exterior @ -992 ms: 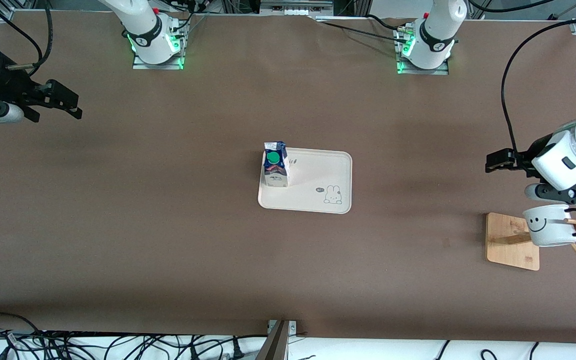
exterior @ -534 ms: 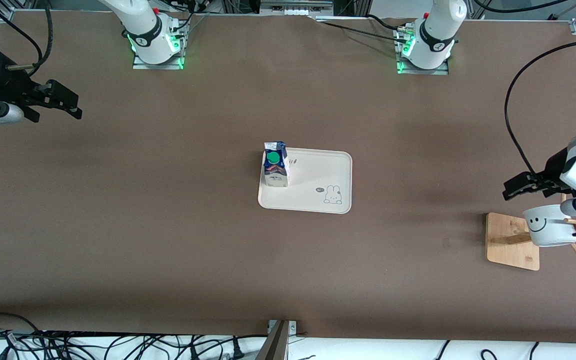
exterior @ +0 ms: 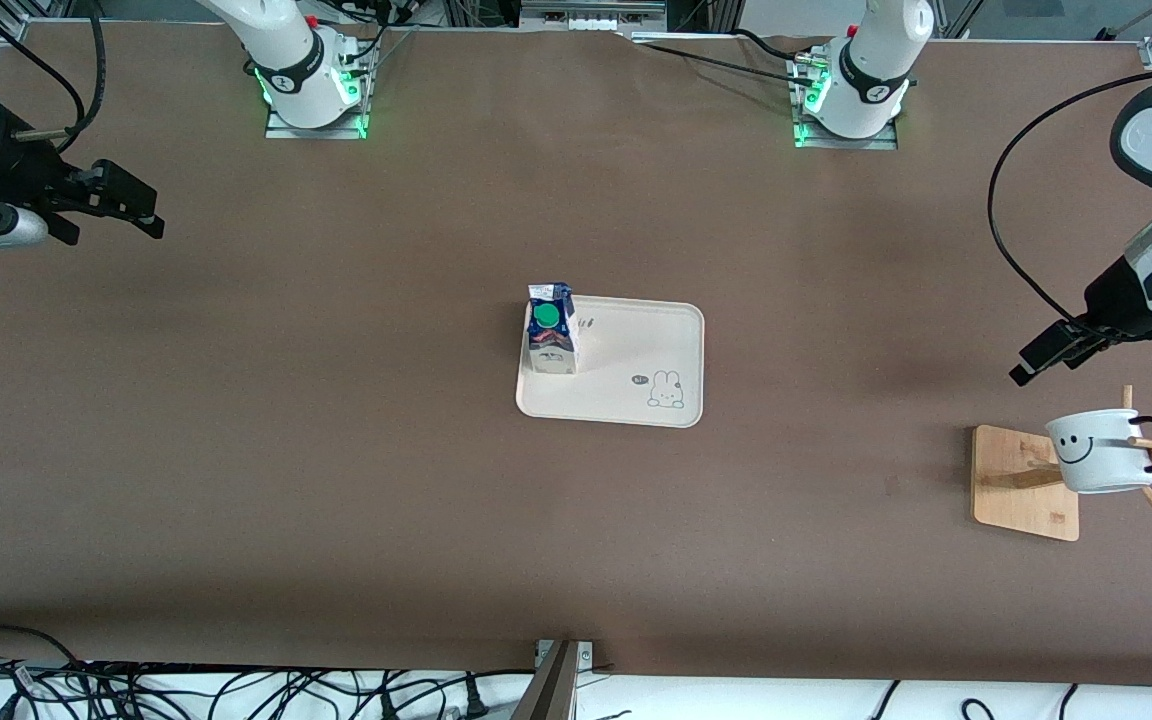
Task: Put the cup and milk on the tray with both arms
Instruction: 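Move the left gripper toward the white mug on the stand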
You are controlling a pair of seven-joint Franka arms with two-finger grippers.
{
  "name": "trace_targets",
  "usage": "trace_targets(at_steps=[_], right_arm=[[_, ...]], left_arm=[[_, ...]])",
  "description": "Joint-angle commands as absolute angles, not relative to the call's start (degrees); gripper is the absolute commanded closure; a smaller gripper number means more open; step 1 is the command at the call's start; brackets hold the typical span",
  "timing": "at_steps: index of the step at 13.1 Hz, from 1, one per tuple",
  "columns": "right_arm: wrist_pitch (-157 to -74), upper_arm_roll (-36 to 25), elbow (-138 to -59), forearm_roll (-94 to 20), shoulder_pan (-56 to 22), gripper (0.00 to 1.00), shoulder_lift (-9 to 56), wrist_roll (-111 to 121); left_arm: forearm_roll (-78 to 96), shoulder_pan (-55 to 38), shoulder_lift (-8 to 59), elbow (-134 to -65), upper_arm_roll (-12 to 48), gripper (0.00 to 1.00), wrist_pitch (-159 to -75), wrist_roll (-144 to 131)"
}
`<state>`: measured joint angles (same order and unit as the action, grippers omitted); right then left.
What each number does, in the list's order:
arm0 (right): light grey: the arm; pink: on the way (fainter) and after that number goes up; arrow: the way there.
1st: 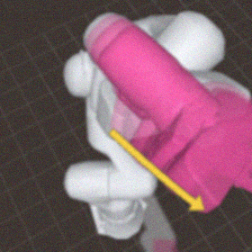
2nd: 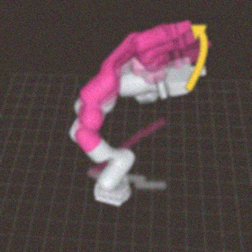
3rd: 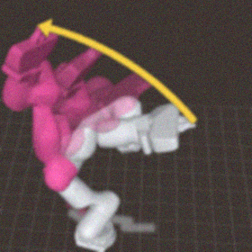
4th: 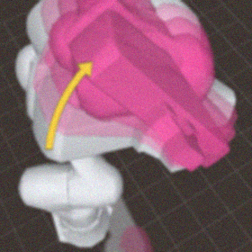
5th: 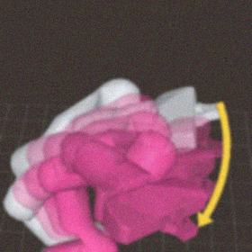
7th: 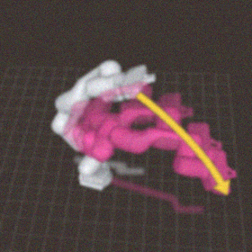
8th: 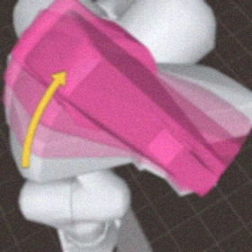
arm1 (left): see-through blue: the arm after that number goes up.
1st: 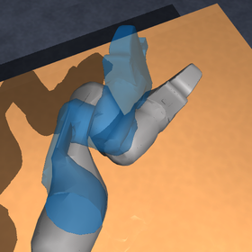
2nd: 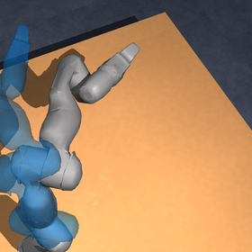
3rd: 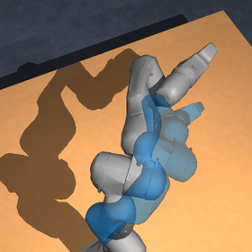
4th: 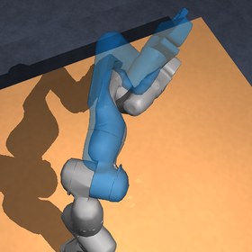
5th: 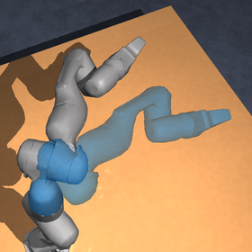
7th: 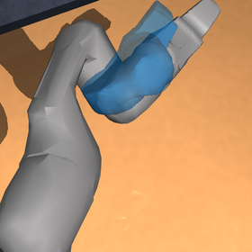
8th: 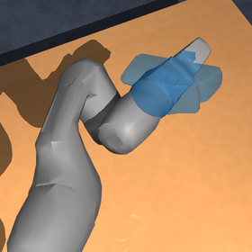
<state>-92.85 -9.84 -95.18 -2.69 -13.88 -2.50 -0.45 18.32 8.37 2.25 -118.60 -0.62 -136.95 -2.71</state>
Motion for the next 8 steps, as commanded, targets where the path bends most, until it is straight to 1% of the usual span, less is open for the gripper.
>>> trace_targets(at_steps=[1,5,6,7,8], right_arm=[[-92.2,-10.0,-94.4,-2.0,-14.1,0.00,-2.3,-0.1],[-92.2,-10.0,-94.4,-2.1,-14.1,0.00,-2.3,-0.1],[-92.2,-10.0,-94.4,-2.1,-14.1,0.00,-2.3,-0.1],[-92.2,-10.0,-94.4,-2.1,-14.1,0.00,-2.3,-0.1],[-92.2,-10.0,-94.4,-2.1,-14.1,0.00,-2.3,-0.1]], left_arm=[[22.8,10.1,2.1,-119.8,-0.2,0.00,-139.3,0.9],[24.2,10.6,2.0,-121.5,-0.2,0.00,-143.4,2.5],[25.4,10.7,2.0,-122.1,-0.2,0.00,-144.7,2.5],[28.1,11.0,2.0,-124.1,-0.2,0.00,-147.4,3.1],[29.7,11.2,2.0,-124.4,-0.2,0.00,-147.7,7.1]])
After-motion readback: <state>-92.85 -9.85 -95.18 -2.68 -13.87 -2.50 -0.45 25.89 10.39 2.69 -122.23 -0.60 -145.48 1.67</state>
